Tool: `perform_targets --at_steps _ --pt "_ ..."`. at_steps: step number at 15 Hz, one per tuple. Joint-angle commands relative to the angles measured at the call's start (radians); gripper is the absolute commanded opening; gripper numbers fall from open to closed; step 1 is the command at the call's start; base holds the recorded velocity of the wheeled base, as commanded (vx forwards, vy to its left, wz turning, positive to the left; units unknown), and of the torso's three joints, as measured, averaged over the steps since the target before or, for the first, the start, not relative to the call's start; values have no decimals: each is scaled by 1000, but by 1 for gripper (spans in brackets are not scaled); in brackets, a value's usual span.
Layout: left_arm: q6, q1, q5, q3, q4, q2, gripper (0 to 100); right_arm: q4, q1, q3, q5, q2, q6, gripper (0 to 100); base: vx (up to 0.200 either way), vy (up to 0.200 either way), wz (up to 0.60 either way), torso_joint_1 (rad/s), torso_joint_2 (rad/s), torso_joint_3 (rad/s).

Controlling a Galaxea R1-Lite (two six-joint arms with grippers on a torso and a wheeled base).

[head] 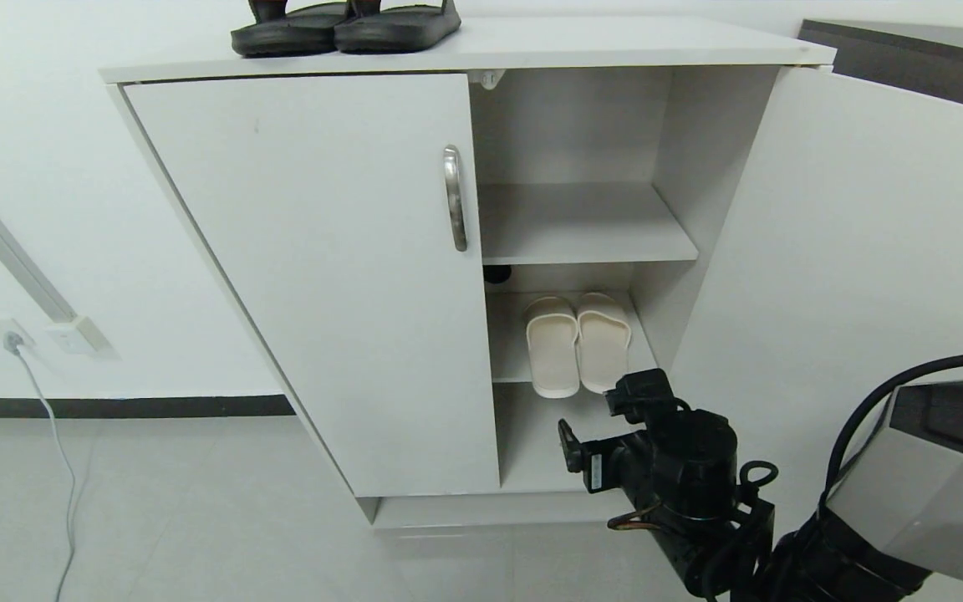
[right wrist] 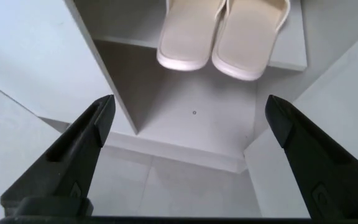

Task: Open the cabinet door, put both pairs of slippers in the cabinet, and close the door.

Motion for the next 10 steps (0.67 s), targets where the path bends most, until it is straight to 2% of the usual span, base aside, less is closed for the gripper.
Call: perform_targets --at_steps 1,10 --pt "0 0 1 0 0 2 0 0 0 5 0 1 0 100 0 0 0 0 0 0" --pt "2 0 0 0 0 2 0 0 1 10 -2 2 -1 100 0 0 0 0 0 0"
